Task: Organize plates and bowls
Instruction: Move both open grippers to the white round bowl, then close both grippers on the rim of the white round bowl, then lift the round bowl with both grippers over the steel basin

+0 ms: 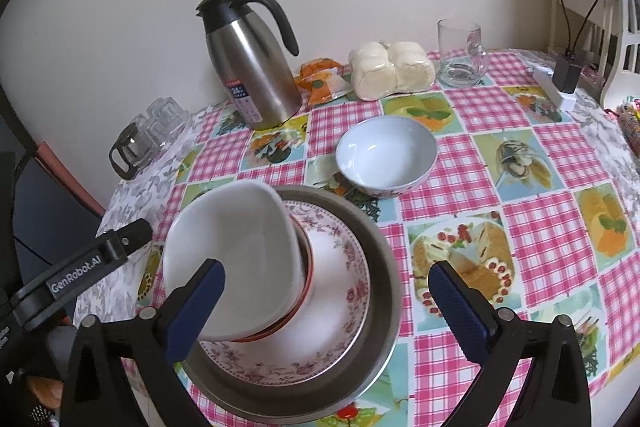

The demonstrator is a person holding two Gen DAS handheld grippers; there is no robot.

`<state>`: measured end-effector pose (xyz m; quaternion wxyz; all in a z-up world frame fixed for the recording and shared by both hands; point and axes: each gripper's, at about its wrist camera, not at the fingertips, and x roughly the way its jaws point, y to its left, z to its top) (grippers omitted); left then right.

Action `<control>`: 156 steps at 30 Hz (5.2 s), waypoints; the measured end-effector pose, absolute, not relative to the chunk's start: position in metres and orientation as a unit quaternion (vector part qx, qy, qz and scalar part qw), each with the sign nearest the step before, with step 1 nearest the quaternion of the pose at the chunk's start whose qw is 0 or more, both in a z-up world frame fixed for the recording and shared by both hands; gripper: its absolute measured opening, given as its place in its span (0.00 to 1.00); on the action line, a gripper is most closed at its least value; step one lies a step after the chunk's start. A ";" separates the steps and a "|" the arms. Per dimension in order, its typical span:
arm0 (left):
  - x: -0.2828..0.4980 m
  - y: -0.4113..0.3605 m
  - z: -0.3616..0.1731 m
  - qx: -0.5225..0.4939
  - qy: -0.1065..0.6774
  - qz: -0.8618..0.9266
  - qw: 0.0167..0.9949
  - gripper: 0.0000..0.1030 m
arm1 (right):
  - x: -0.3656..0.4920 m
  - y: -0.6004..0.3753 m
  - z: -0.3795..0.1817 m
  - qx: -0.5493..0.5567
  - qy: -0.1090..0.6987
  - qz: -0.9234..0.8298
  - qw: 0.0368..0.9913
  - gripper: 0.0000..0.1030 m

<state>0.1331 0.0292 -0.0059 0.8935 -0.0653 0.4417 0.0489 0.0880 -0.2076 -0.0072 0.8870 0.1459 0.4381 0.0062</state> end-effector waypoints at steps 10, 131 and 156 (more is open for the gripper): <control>0.134 0.013 0.010 -0.065 0.410 0.054 0.908 0.95 | 0.084 -0.240 0.005 0.160 0.406 -0.032 0.899 1.00; 0.267 -0.200 -0.046 0.006 0.604 -0.084 0.792 0.18 | 0.189 -0.344 -0.094 0.301 0.448 -0.003 0.842 0.29; 0.166 -0.105 0.061 -0.099 0.465 -0.142 0.868 0.18 | 0.114 -0.271 0.022 0.231 0.391 0.044 0.890 0.29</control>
